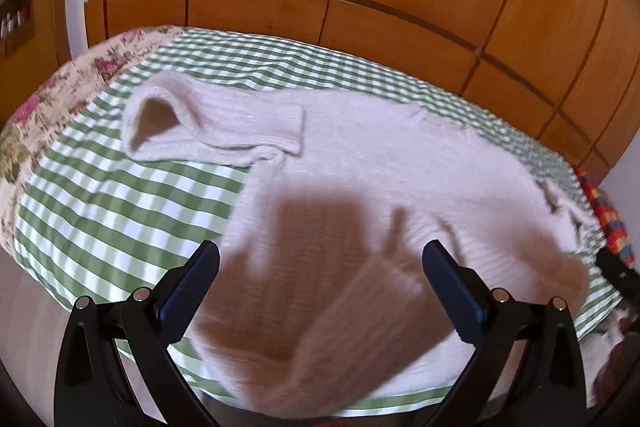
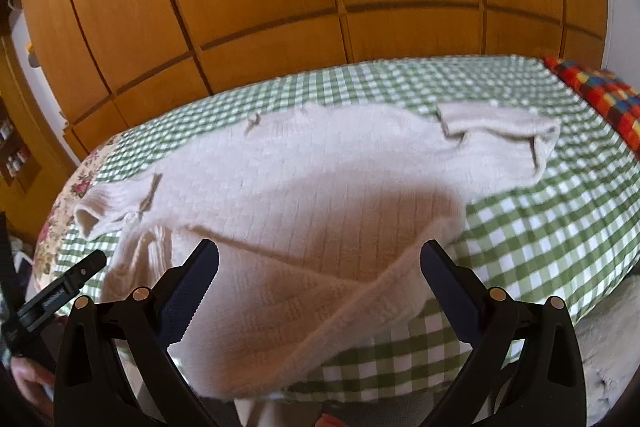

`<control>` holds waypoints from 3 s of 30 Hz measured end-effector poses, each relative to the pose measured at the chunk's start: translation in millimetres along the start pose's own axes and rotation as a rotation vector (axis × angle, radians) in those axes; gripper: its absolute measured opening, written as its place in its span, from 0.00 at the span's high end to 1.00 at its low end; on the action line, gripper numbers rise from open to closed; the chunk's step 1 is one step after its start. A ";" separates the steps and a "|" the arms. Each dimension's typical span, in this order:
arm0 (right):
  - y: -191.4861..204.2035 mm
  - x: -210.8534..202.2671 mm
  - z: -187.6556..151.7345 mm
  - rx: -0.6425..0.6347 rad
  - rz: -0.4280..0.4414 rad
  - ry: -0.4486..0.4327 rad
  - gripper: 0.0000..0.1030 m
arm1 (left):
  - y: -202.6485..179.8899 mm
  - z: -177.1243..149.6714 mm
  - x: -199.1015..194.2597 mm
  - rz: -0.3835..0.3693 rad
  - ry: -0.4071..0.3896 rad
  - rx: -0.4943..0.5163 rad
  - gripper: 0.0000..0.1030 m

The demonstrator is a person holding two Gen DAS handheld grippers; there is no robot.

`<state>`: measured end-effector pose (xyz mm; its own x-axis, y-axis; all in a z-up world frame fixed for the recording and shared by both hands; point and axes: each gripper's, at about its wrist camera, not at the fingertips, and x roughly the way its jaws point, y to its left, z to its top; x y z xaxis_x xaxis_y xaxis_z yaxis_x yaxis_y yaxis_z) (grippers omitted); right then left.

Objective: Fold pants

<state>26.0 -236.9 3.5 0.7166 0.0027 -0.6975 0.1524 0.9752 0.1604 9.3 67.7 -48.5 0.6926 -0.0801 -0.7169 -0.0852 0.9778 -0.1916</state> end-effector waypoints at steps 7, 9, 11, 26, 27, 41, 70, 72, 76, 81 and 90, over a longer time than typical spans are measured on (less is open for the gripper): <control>-24.4 -2.8 -6.2 0.059 -0.006 0.028 0.03 | 0.3 -2.9 -10.1 -0.106 -0.050 0.069 0.02; -32.9 -3.5 -5.8 0.092 0.001 0.040 0.03 | 1.5 -4.5 -14.7 -0.174 -0.062 0.050 0.02; -39.5 -3.1 -7.0 0.115 0.005 0.058 0.03 | 0.3 -8.1 -16.2 -0.251 -0.052 0.050 0.02; -75.7 31.5 -6.9 0.174 0.011 0.140 0.89 | -1.9 -18.6 3.9 -0.398 0.081 0.140 0.80; -80.4 28.9 -3.6 0.180 0.005 0.131 0.90 | 0.8 -15.8 -1.5 -0.421 0.065 0.134 0.81; -125.1 41.1 -15.1 0.263 -0.004 0.178 0.92 | 69.5 -48.8 -12.5 -0.544 0.143 0.097 0.78; -57.1 120.1 110.2 -0.202 -0.006 0.134 0.24 | 8.6 123.8 62.4 -0.273 0.052 0.283 0.12; -49.7 143.3 123.4 -0.236 -0.001 0.152 0.20 | -7.2 137.4 91.1 -0.262 0.064 0.328 0.10; -42.7 186.2 147.0 -0.296 -0.003 0.164 0.19 | -37.8 161.8 142.7 -0.265 0.096 0.376 0.10; -53.8 235.4 171.7 -0.286 0.058 0.226 0.19 | -51.0 187.1 205.1 -0.243 0.165 0.422 0.10; -61.4 261.3 162.4 -0.400 0.190 0.309 0.19 | -35.2 181.9 258.6 -0.351 0.321 0.427 0.12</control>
<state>314.4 -331.9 -75.2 0.4638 0.1930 -0.8647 -0.2749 0.9592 0.0667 321.8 47.8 -105.2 0.3727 -0.3986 -0.8380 0.4461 0.8688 -0.2149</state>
